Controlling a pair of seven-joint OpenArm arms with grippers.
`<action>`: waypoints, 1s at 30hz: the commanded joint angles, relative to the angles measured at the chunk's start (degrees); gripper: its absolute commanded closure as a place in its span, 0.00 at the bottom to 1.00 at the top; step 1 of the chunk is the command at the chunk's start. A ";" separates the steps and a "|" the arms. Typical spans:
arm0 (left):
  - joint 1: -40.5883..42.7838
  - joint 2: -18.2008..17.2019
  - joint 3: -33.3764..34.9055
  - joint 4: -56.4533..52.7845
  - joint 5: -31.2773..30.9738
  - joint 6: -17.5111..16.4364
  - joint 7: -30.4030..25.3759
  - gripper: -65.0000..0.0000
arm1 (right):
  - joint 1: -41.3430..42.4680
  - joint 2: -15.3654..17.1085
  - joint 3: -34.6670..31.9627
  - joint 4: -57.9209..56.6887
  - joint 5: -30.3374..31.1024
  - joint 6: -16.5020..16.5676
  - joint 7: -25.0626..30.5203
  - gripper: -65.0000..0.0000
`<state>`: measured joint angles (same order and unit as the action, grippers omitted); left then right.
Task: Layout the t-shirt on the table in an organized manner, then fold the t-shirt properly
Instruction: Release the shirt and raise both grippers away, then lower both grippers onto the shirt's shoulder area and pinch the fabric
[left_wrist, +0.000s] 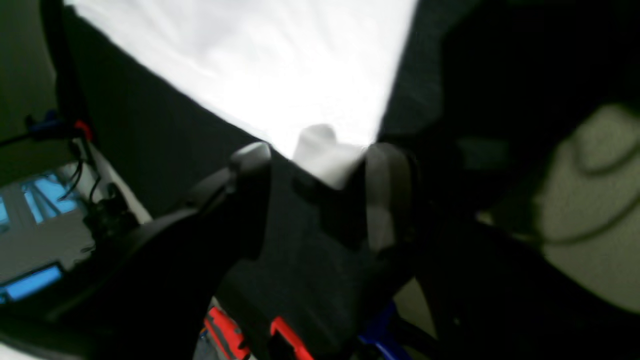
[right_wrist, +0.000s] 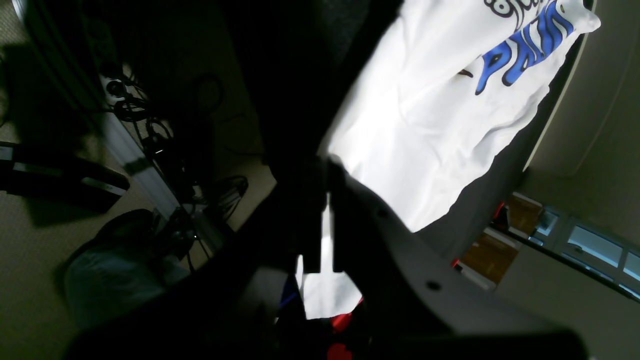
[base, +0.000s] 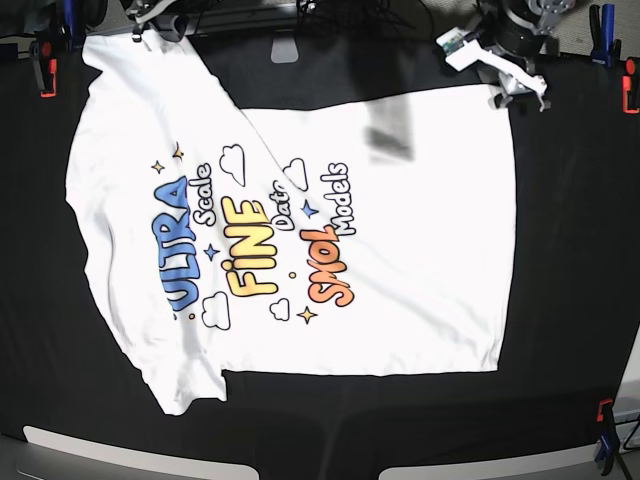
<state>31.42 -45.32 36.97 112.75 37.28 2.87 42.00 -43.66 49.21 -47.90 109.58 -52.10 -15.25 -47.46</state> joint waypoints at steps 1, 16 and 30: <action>0.07 -0.74 -0.15 0.20 0.83 0.68 -0.31 0.58 | -0.48 0.61 0.00 0.87 -0.70 -0.68 0.00 1.00; -0.13 0.79 -0.13 -5.31 4.70 7.63 -5.05 0.63 | -0.46 0.61 -0.02 0.87 -0.70 -0.68 0.02 1.00; -0.13 0.61 -0.11 -5.31 4.72 7.63 -1.25 1.00 | -0.52 0.61 -0.20 0.90 -3.48 -0.70 0.02 1.00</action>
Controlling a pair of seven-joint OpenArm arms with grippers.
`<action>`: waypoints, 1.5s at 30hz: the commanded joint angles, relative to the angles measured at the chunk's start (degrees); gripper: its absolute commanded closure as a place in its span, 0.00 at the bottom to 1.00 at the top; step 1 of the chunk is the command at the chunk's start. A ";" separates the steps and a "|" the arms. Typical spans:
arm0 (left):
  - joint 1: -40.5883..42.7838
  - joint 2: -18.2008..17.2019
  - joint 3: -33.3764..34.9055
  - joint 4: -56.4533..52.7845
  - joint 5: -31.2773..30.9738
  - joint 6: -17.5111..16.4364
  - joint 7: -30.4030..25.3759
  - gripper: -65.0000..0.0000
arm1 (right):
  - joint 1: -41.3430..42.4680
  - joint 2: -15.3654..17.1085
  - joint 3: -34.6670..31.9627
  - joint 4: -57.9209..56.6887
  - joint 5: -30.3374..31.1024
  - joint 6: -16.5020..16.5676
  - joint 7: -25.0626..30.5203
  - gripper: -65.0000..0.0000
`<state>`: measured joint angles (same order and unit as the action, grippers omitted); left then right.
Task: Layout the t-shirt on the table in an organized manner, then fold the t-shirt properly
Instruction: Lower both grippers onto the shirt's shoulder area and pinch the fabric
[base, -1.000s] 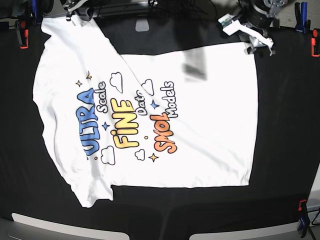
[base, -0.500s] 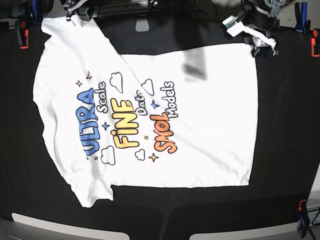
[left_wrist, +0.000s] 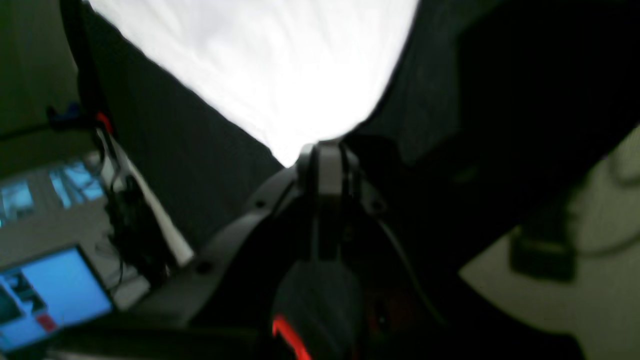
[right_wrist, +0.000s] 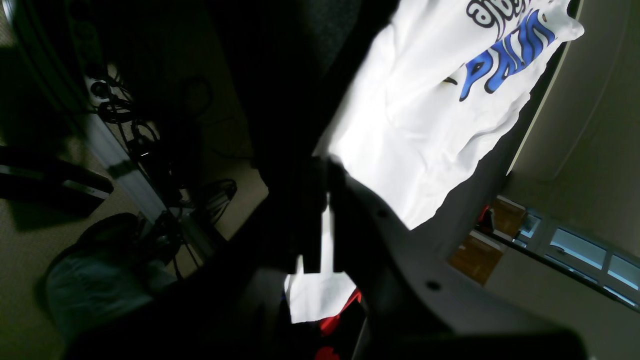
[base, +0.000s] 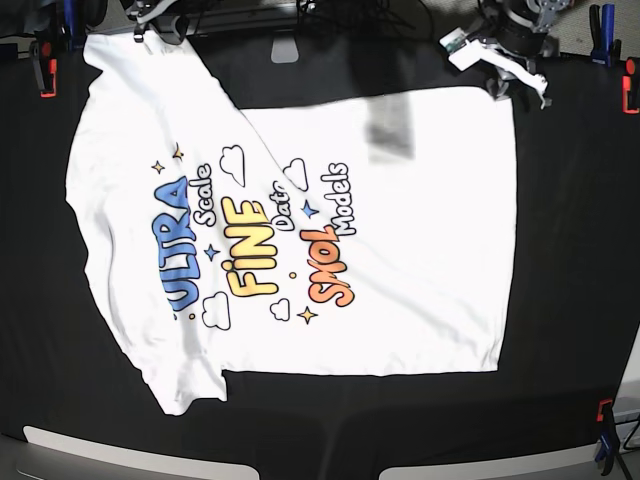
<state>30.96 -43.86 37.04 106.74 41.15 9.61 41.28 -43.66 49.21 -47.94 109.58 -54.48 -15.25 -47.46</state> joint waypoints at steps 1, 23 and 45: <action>0.35 -1.11 -0.17 0.70 0.85 0.87 0.46 1.00 | -0.52 0.61 -0.33 0.90 -1.09 -0.70 0.00 1.00; 2.47 -7.54 -0.20 0.70 6.08 0.98 8.94 1.00 | -0.50 0.61 -8.70 0.90 -3.93 -1.55 -2.99 1.00; 2.19 -7.58 -0.20 0.96 12.81 9.27 4.02 1.00 | 5.75 0.59 -8.59 2.38 -5.07 -3.63 -2.91 1.00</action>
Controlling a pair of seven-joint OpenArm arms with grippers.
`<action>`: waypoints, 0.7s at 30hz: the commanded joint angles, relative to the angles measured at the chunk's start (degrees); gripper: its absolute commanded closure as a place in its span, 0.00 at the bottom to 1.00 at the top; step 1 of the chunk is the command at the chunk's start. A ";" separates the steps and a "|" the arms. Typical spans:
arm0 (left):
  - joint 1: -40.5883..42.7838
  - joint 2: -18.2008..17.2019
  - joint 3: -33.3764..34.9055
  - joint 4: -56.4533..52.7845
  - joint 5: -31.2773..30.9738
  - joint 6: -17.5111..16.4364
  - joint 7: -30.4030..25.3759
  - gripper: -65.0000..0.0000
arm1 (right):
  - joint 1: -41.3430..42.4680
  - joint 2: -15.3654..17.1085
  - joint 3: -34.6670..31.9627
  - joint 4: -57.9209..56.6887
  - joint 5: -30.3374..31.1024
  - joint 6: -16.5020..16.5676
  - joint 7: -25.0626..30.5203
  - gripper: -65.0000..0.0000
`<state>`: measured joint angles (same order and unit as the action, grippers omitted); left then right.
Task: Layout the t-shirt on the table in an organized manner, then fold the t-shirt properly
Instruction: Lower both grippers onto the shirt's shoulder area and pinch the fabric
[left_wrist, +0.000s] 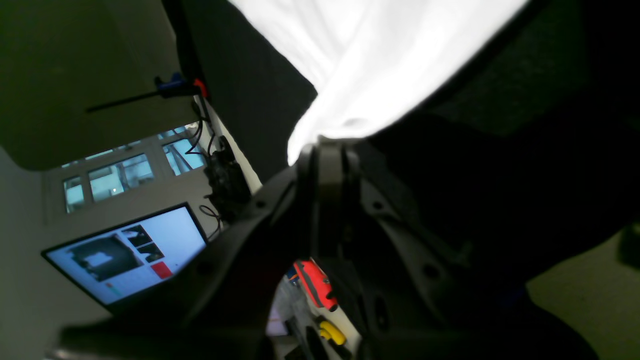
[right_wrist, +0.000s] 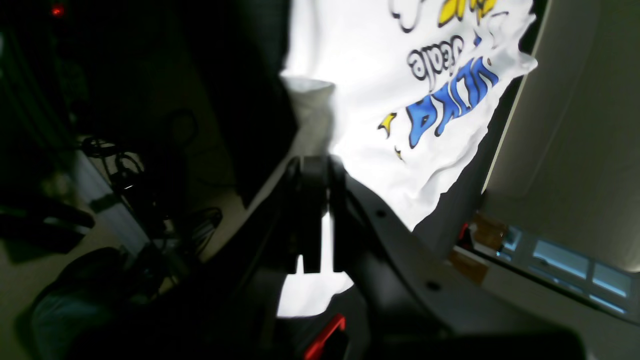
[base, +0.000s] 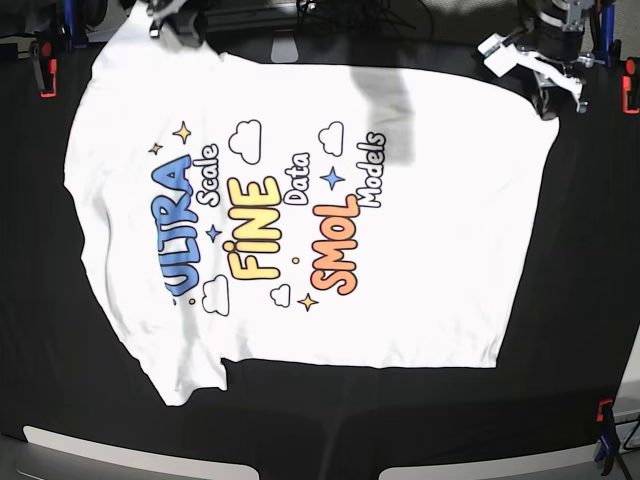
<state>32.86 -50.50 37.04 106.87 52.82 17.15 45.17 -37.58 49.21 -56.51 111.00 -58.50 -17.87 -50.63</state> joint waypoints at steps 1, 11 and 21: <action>0.15 -0.94 -0.20 0.83 1.14 1.75 0.13 1.00 | 0.68 0.59 -0.02 0.96 -1.05 -1.01 0.26 1.00; -7.96 0.90 -0.20 0.83 -10.40 1.79 -0.33 1.00 | 11.41 0.33 1.14 0.94 8.68 0.11 3.15 1.00; -15.63 7.39 -0.20 0.83 -18.88 1.75 -3.26 1.00 | 16.33 -0.20 13.07 0.94 21.59 5.27 8.94 1.00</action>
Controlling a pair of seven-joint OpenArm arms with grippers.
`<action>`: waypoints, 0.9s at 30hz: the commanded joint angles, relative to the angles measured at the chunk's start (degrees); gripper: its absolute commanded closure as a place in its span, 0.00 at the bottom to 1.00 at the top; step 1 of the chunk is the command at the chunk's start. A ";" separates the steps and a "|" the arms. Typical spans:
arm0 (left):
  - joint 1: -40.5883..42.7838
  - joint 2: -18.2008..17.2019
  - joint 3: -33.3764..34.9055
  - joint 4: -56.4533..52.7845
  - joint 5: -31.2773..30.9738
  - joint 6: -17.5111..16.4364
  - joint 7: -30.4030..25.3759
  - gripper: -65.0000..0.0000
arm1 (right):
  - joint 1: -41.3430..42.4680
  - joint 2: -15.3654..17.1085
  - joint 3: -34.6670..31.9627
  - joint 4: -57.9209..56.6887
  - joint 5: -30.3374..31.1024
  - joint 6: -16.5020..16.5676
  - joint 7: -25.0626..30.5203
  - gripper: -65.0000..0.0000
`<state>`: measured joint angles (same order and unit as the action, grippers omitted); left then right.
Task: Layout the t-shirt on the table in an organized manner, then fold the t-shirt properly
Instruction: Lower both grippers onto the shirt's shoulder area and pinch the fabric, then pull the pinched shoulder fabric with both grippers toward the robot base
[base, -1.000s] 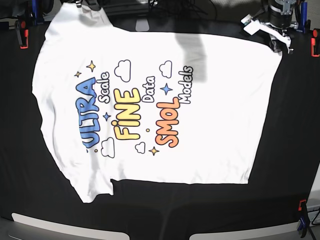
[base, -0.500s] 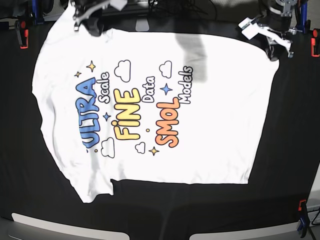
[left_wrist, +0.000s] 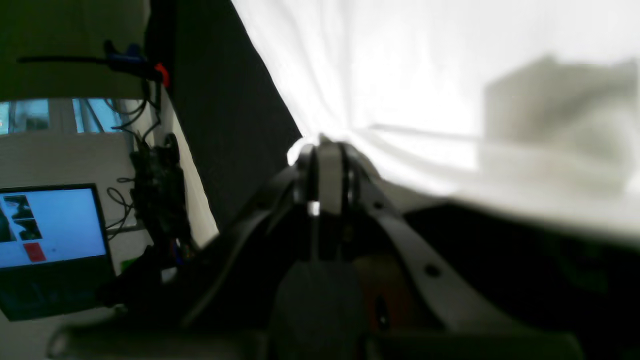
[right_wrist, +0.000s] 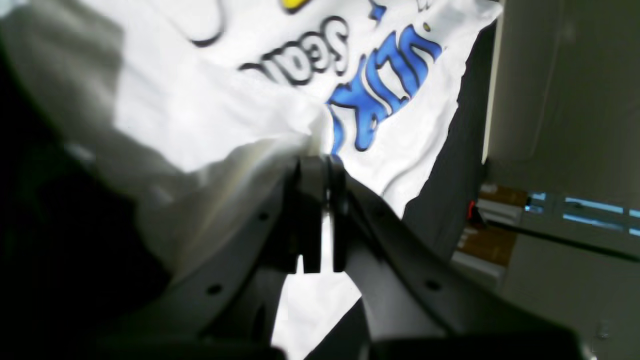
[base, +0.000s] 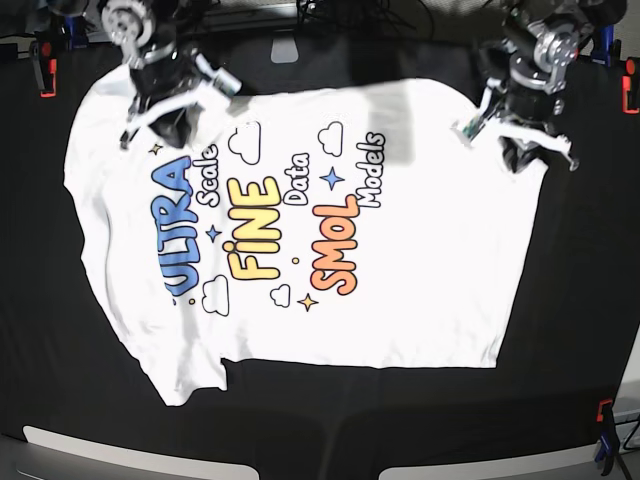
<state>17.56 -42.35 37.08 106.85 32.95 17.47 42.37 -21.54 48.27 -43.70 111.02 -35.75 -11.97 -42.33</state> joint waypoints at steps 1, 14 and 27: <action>-0.98 -0.26 -0.26 0.83 0.96 1.42 -0.44 1.00 | 0.61 0.76 1.31 0.92 0.33 0.07 1.14 1.00; -6.51 0.74 -0.31 -1.42 -1.60 1.44 -0.02 1.00 | 2.08 0.74 5.62 0.92 5.18 2.23 2.73 1.00; -8.57 0.74 -0.48 -1.46 -1.73 5.77 1.99 1.00 | 7.06 -2.34 5.88 0.87 6.23 3.21 2.64 1.00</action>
<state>9.72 -40.82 37.08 104.60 29.95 21.15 45.04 -14.90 45.21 -38.39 111.02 -28.42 -7.94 -40.25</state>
